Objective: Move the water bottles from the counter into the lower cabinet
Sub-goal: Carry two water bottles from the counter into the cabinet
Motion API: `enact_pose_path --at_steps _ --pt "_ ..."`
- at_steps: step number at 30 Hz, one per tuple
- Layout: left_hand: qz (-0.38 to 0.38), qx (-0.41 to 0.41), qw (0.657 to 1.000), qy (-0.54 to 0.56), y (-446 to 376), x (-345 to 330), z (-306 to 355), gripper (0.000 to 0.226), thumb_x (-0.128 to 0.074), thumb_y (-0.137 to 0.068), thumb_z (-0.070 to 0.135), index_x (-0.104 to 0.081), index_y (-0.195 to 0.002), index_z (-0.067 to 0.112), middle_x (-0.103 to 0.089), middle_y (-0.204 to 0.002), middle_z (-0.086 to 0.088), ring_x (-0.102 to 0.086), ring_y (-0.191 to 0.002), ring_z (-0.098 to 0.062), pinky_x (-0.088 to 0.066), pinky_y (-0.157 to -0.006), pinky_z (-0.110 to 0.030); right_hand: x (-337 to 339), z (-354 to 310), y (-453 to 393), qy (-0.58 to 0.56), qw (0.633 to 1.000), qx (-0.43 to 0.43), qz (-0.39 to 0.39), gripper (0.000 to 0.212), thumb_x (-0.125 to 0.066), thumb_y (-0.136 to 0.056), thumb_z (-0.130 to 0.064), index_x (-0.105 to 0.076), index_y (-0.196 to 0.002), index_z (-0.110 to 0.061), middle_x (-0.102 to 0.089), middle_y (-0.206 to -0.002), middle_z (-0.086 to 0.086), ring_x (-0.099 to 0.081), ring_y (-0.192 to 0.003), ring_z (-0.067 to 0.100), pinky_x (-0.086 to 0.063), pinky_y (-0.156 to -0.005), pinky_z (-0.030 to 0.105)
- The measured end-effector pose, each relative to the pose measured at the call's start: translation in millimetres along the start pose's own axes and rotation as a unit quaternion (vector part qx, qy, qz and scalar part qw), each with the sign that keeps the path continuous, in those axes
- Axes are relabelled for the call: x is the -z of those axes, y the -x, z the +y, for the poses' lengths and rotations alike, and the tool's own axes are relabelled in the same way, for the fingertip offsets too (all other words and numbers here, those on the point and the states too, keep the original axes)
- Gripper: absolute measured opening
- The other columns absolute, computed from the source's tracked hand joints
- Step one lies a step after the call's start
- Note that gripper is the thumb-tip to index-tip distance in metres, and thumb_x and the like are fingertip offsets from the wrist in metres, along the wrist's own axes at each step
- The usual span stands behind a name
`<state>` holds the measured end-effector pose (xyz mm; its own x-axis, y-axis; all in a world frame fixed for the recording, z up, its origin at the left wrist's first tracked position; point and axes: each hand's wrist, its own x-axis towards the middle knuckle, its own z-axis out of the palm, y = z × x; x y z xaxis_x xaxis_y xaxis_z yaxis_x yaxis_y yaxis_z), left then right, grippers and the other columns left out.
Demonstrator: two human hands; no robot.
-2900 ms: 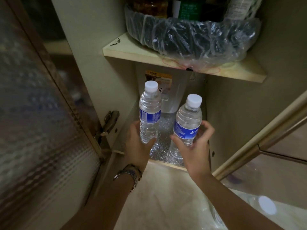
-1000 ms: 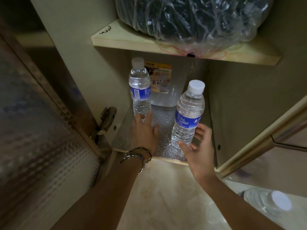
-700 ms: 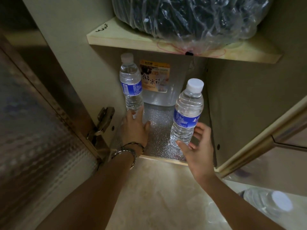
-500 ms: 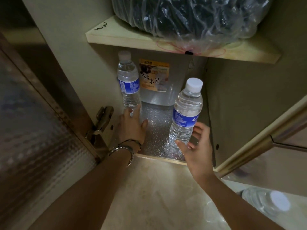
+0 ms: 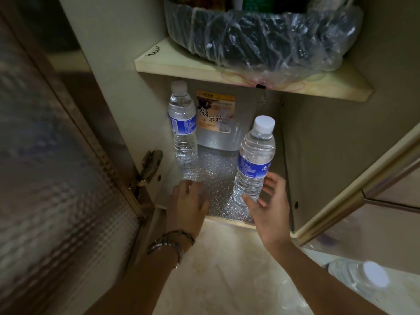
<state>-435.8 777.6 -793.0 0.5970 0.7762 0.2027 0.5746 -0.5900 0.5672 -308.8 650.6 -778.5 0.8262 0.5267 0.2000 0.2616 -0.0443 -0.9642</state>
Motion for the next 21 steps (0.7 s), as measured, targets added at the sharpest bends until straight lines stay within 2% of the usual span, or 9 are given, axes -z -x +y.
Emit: enact_pose_path --at_steps 5,10,16,21 --pt "0.015 -0.059 0.997 -0.047 24 -4 -3 0.036 -0.039 -0.085 0.042 -0.059 -0.104 0.019 -0.054 -0.111 -0.005 -0.049 -0.104 -0.024 -0.047 -0.087 -0.038 -7 -2 -5 0.023 1.000 -0.005 0.000 0.067 -0.077 -0.073 0.000 -0.043 -0.121 -0.033 -0.056 -0.119 -0.006 -0.056 -0.105 -0.003 -0.053 -0.090 0.043" --pt "-0.004 -0.078 0.990 -0.116 28 -9 -7 0.040 -0.028 -0.092 0.042 -0.054 -0.113 0.021 -0.051 -0.120 -0.002 -0.047 -0.112 -0.022 -0.044 -0.094 -0.035 -16 -2 -14 0.044 0.999 0.007 -0.017 0.068 -0.078 -0.073 -0.002 -0.042 -0.123 -0.031 -0.055 -0.121 -0.004 -0.056 -0.108 0.003 -0.053 -0.091 0.042" --pt "-0.012 -0.092 0.983 -0.161 30 -4 -2 0.043 -0.024 -0.091 0.040 -0.057 -0.111 0.020 -0.054 -0.119 -0.004 -0.050 -0.110 -0.023 -0.047 -0.091 -0.035 -32 -3 -29 0.053 0.997 0.021 -0.043 0.067 -0.077 -0.075 -0.006 -0.041 -0.128 -0.026 -0.054 -0.125 -0.005 -0.055 -0.111 0.004 -0.052 -0.093 0.042" --pt "0.010 -0.091 0.984 -0.156 29 -6 -6 0.036 -0.031 -0.091 0.041 -0.055 -0.110 0.021 -0.054 -0.116 -0.003 -0.050 -0.107 -0.022 -0.046 -0.091 -0.035 -48 -2 -42 0.058 0.996 0.025 -0.059 0.067 -0.077 -0.076 -0.011 -0.040 -0.129 -0.028 -0.053 -0.127 -0.007 -0.054 -0.114 0.005 -0.051 -0.096 0.040"
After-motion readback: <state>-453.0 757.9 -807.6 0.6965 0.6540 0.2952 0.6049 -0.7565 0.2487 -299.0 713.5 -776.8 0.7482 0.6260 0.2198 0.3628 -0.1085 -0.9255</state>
